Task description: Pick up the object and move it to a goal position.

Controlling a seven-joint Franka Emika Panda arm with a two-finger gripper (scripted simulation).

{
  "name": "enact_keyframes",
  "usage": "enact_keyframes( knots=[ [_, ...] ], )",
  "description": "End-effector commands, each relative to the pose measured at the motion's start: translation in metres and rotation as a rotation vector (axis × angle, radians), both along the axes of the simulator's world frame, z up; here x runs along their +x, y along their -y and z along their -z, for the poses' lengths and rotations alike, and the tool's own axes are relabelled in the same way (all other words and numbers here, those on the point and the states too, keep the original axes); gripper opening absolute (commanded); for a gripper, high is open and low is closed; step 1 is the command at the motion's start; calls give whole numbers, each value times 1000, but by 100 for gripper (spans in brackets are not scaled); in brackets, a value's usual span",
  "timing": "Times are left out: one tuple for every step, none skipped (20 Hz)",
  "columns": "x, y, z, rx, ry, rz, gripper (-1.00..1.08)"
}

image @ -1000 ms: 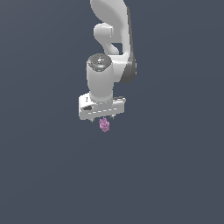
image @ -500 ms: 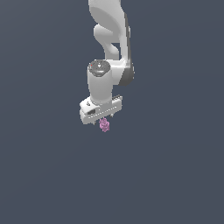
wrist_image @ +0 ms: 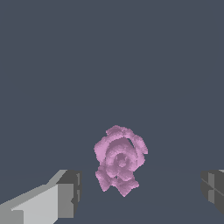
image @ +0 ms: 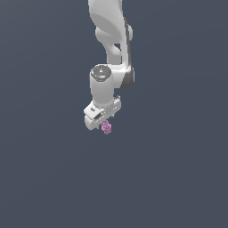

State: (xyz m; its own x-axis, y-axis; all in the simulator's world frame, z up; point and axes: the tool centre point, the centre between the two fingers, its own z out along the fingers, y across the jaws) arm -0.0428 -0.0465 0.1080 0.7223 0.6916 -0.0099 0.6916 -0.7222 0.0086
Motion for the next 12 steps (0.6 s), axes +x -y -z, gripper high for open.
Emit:
enact_keyframes(
  knots=[
    [-3, 0, 5, 3, 0, -58, 100],
    [-4, -1, 6, 5, 0, -77, 100],
    [-6, -1, 8, 6, 0, -95, 100],
    [-7, -1, 9, 7, 0, -112, 100],
    [-7, -1, 11, 8, 0, -128, 100],
    [-8, -1, 12, 9, 0, -142, 100],
    [-9, -1, 13, 10, 0, -154, 100],
    [-10, -1, 14, 10, 0, -166, 100],
    [-10, -1, 15, 11, 0, -176, 100],
    [-11, -1, 15, 11, 0, -185, 100],
    [-11, -1, 16, 12, 0, -192, 100],
    [-12, -2, 16, 12, 0, -198, 100]
  ],
)
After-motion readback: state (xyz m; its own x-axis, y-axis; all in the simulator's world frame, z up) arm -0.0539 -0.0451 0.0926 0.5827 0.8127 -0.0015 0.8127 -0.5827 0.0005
